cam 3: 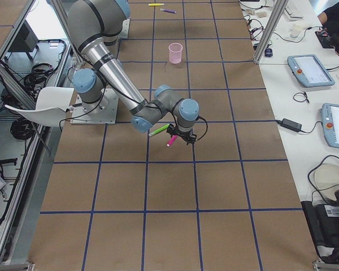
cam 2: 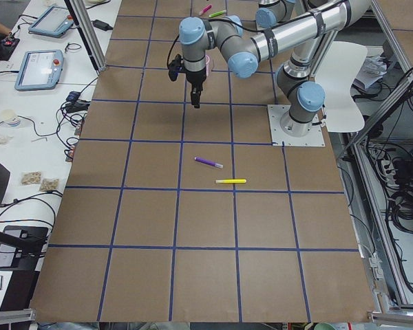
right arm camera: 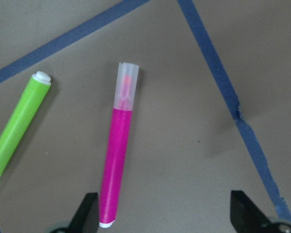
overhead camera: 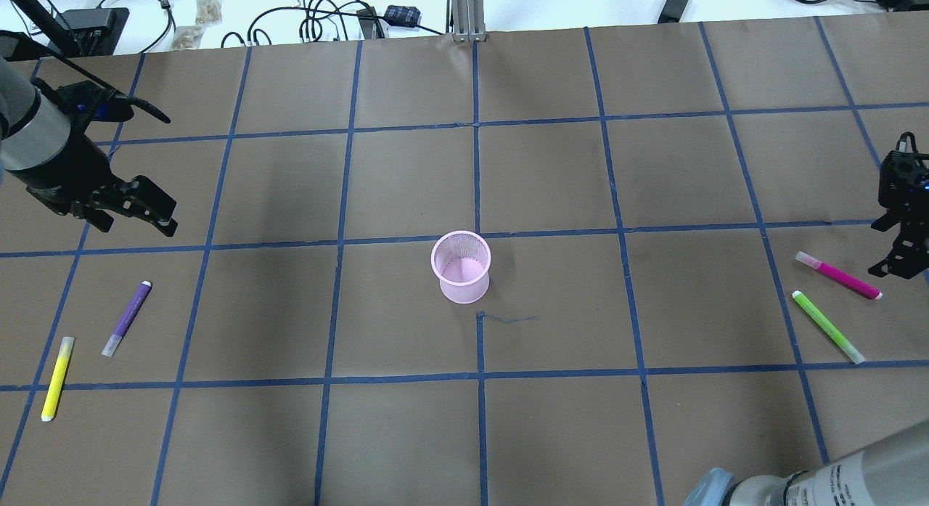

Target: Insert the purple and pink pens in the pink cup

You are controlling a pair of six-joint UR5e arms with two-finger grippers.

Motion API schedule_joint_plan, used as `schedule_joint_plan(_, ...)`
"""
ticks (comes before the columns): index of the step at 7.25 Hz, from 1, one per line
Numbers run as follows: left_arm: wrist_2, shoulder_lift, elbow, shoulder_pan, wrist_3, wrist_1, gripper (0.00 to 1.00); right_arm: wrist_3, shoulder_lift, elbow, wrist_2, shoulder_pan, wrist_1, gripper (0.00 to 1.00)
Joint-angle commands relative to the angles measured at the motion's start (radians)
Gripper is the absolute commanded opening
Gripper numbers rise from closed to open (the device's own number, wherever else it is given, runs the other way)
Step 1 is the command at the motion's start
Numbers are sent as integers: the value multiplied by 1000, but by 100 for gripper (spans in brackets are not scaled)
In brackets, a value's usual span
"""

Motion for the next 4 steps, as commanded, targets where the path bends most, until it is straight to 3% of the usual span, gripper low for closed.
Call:
schedule_joint_plan(1,2,-82,-62,95,252,158,100,-18,1,74,-3,-10,-92,91)
schedule_joint_plan(3,109,-158,-63,112,381,243,100,-16,-2,108,-21,-17,-94,86)
schedule_joint_plan(4,108,-197,-63,120,426,281,100,-16,-2,111,-20,-20,-94,85)
